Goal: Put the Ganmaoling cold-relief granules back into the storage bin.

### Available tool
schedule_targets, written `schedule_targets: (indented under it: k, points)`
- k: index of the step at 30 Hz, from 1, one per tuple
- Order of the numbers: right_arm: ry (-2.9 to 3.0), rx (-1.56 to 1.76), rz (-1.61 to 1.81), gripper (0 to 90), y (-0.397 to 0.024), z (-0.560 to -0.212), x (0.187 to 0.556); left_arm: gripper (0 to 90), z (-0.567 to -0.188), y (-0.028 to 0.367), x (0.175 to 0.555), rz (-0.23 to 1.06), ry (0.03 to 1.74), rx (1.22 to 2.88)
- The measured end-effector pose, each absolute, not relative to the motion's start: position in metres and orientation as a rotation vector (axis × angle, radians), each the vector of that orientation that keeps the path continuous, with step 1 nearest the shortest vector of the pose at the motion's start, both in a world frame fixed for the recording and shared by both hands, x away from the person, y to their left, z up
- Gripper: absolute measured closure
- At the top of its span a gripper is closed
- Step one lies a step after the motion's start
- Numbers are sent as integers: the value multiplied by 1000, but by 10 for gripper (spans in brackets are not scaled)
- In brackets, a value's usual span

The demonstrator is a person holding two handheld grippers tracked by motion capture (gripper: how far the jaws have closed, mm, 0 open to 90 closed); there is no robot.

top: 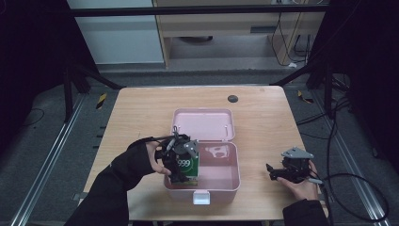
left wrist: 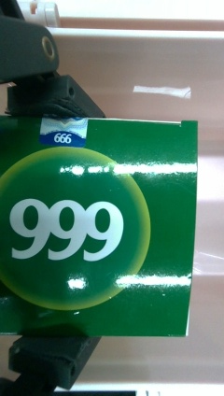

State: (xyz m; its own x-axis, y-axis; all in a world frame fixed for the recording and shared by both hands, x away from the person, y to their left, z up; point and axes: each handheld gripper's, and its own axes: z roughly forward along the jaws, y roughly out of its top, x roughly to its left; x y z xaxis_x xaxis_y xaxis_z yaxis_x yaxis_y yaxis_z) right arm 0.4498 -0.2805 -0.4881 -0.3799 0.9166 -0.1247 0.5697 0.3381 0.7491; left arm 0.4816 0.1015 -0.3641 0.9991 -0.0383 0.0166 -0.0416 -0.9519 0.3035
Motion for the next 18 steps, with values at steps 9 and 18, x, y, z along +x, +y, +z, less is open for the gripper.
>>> schedule_targets:
  k: [9,18]
  points:
    - [2069,1294,839,26,-280,-488,450,148,-374,105,482,-9,-35,2829]
    - [2079,1290,833,13,-280,-489,450,138,-378,107,481,17,-20,2842]
